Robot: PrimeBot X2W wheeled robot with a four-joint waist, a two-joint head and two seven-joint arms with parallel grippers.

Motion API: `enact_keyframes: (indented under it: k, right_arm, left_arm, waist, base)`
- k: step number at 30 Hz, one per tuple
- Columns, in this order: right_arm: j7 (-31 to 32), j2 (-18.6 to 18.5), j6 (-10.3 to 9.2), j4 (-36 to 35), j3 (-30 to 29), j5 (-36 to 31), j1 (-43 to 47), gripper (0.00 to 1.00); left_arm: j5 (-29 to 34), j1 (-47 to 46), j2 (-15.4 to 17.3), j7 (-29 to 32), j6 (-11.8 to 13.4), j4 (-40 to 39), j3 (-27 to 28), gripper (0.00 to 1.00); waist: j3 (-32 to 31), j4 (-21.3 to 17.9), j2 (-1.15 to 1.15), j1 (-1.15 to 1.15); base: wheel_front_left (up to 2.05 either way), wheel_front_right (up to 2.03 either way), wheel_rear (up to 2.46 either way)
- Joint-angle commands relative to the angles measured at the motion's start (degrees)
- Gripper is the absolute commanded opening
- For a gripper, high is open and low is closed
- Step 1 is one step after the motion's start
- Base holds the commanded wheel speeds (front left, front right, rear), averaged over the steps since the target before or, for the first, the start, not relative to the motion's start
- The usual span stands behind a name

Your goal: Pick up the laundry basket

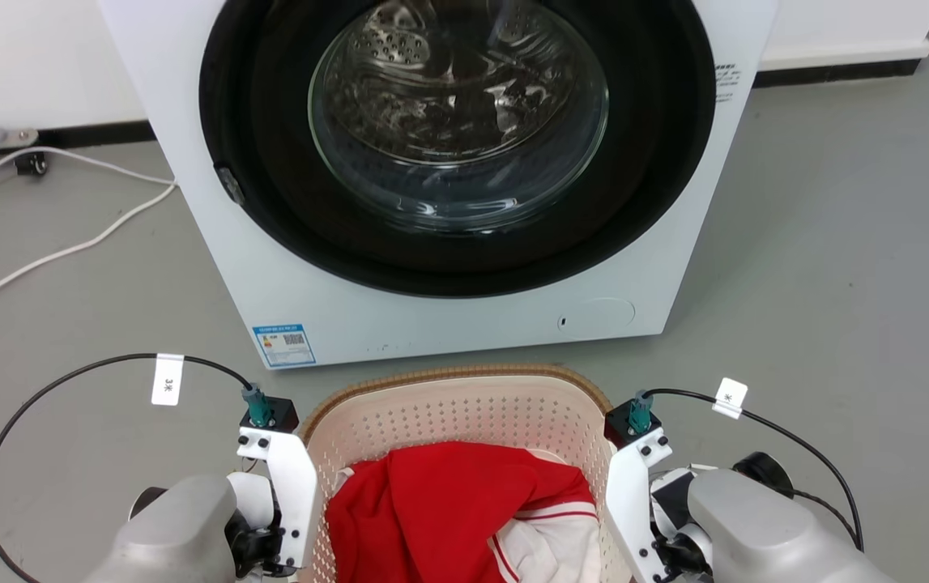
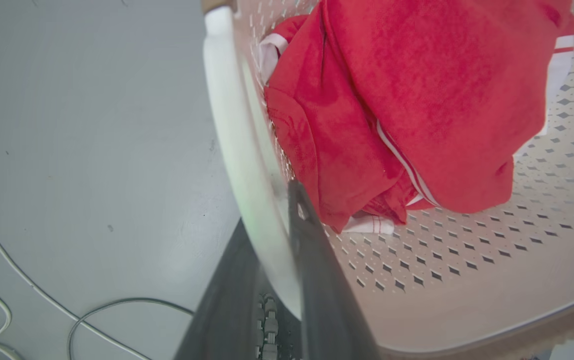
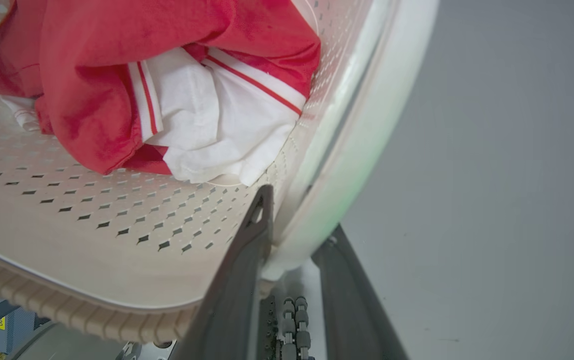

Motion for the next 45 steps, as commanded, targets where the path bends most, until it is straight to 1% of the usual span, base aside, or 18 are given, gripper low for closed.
enact_keyframes:
  k: [1, 17, 33, 45]
  right_arm:
    - [0.30, 0.05, 0.18, -0.38, 0.50, 0.16, 0.94, 0.00]
    - [1.53, -0.39, 0.17, 0.25, 3.51, 4.59, 3.04, 0.00]
    - [2.18, -0.56, 0.17, 0.51, 4.24, 5.92, 3.09, 0.00]
    - [2.53, -0.52, 0.17, 0.68, 4.36, 6.28, 3.21, 0.00]
  left_arm:
    - [-0.31, 0.39, -0.06, -0.30, 0.04, -0.47, -0.22, 0.00]
    - [-4.20, 1.72, -0.12, 1.88, 0.04, -0.64, -4.35, 0.00]
    - [-6.77, 1.18, 0.13, 2.81, 0.04, -0.02, -6.40, 0.00]
    - [-7.52, 0.60, 0.17, 2.56, 0.04, 0.22, -7.33, 0.00]
  waist:
    - [-0.53, -0.20, 0.00, 0.01]
    - [-3.12, 0.05, 0.00, 0.01]
    - [-3.13, 0.14, 0.00, 0.01]
    - [-2.85, 0.21, 0.00, 0.01]
  base:
    - [0.00, 0.00, 0.00]
    - [0.00, 0.00, 0.00]
    - [0.00, 0.00, 0.00]
    - [0.00, 0.00, 0.00]
